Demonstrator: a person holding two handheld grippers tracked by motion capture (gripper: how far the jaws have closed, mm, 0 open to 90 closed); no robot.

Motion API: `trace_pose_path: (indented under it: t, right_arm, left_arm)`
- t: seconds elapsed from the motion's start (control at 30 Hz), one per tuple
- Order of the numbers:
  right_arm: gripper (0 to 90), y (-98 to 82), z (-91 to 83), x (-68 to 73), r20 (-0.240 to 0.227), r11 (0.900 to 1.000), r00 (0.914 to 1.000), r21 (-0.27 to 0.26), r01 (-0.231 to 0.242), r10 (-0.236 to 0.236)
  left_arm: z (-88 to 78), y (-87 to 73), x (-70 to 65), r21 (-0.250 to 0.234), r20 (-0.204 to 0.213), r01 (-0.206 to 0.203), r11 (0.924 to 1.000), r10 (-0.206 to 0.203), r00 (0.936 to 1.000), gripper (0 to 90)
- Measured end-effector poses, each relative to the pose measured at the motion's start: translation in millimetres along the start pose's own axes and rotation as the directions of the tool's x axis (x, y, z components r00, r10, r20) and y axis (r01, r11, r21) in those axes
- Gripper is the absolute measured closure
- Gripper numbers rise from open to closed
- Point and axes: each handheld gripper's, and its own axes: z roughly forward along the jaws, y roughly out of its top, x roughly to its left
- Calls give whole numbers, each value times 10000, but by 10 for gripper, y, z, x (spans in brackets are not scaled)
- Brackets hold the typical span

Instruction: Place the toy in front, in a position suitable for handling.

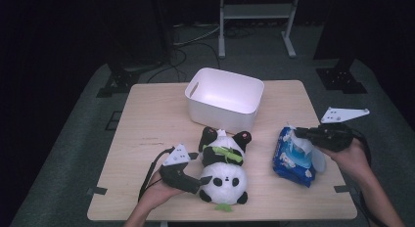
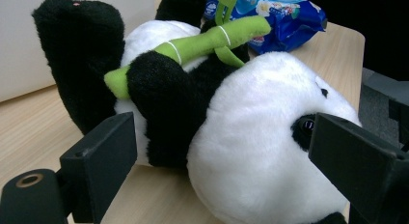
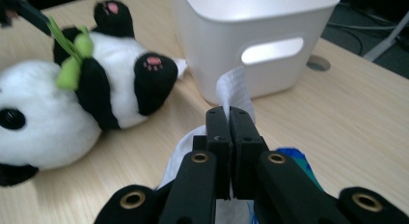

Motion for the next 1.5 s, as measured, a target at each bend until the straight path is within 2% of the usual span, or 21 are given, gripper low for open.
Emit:
trace_pose_path:
  t: [0.3, 0.43, 0.57, 0.87, 1.0, 1.23, 1.33, 1.4, 1.5]
  right_arm:
    - [881, 215, -65, 43, -230, 9986, 9997, -533, 68, -80]
    - [880, 368, -129, 93, -466, 9951, 9987, -973, 161, -207]
    - [880, 482, -112, 167, -510, 9952, 9973, -842, 492, -536]
    - [879, 676, -42, 344, -1092, 9912, 9898, -1049, 803, -917]
    - [878, 743, 35, 423, -1438, 9904, 9845, -1090, 854, -1007]
    - [877, 842, 204, 596, -2126, 9882, 9704, -1245, 894, -1146]
    - [877, 924, 305, 722, -2505, 9864, 9594, -1314, 992, -1298]
    - [876, 945, 334, 755, -2603, 9860, 9564, -1333, 998, -1320]
    - [876, 1004, 436, 869, -3014, 9846, 9427, -1406, 1043, -1429]
  left_arm:
    - [0, 1, 7, -7, 10, -3, 10000, 3, 10000, 86]
    - [-8, 2, 12, -45, 29, 13, 10000, -13, 10000, 86]
    - [-12, -1, 12, -66, 47, 1, 10000, 0, 10000, 86]
    - [-23, -12, 20, -68, 48, 3, 10000, -3, 10000, 86]
    - [-28, -13, 17, -78, 55, -7, 10000, 7, 10000, 86]
    - [-25, -33, 19, -103, 81, 38, 9999, -37, 10000, 86]
    - [-25, -43, 21, -131, 96, 44, 9999, -43, 9999, 86]
    - [-23, -53, 23, -96, 107, 49, 9999, -48, 9999, 86]
    - [-18, -71, 24, -102, 126, 78, 9999, -76, 9999, 86]
